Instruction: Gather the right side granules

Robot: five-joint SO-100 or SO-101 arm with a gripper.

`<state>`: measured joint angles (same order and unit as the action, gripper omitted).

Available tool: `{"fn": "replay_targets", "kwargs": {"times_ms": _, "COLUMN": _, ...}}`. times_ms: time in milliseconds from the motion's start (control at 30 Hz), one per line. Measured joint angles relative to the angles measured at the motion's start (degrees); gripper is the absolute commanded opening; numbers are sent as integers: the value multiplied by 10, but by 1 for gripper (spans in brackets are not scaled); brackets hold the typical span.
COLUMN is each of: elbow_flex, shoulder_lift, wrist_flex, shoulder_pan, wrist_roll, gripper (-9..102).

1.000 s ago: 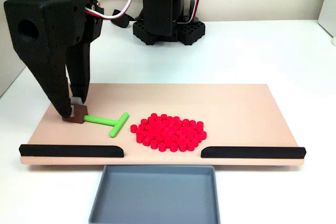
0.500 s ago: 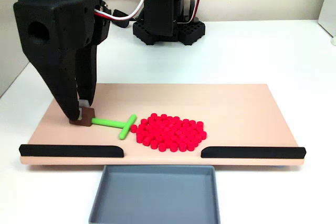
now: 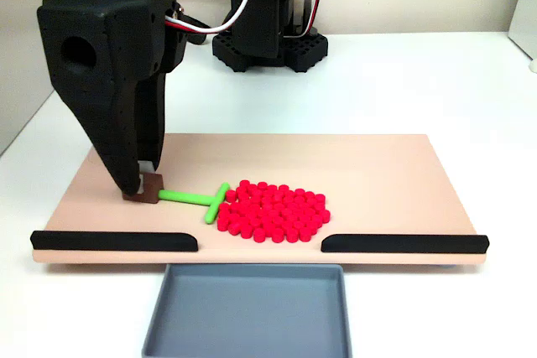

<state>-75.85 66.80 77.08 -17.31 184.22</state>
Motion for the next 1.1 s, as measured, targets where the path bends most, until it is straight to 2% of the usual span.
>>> {"fn": "replay_targets", "kwargs": {"times_ms": 1100, "elbow_flex": 0, "shoulder_lift": 1, "wrist_flex": 2, "shoulder_pan": 17, "wrist_roll": 0, "gripper": 0}}
